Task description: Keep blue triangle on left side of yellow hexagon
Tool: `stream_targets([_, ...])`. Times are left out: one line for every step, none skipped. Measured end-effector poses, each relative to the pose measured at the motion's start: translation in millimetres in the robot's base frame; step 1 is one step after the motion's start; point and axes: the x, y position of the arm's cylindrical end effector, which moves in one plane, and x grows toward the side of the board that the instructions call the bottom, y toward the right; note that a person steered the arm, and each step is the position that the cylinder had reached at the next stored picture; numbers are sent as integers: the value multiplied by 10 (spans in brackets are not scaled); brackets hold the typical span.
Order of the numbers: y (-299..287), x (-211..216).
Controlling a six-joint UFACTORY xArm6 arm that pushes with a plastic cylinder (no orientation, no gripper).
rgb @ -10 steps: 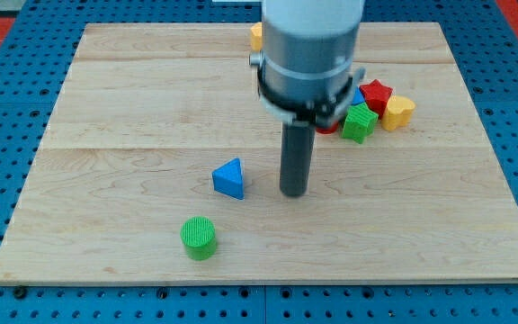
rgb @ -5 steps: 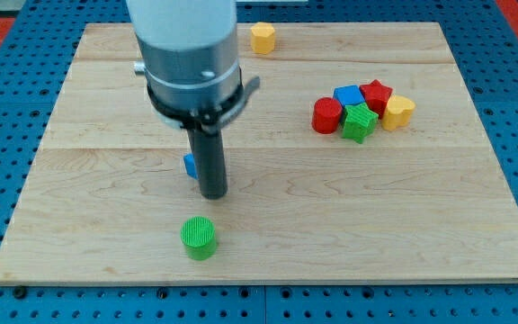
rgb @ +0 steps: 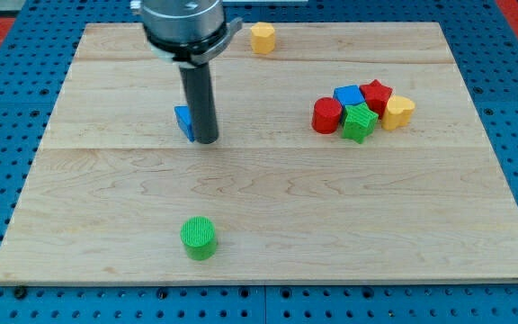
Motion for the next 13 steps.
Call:
stream_targets([30, -481])
stream_targets([186, -331])
stream_targets([709, 161])
stream_targets([192, 159])
stream_targets([-235, -257])
stream_targets([-567, -393])
stream_targets([-798, -163])
stream_targets([-1094, -5])
stream_targets([-1276, -304])
stream_targets([-1276, -635])
stream_targets([-1380, -1106])
stream_targets([-1297, -1358])
stream_targets([-879, -1384])
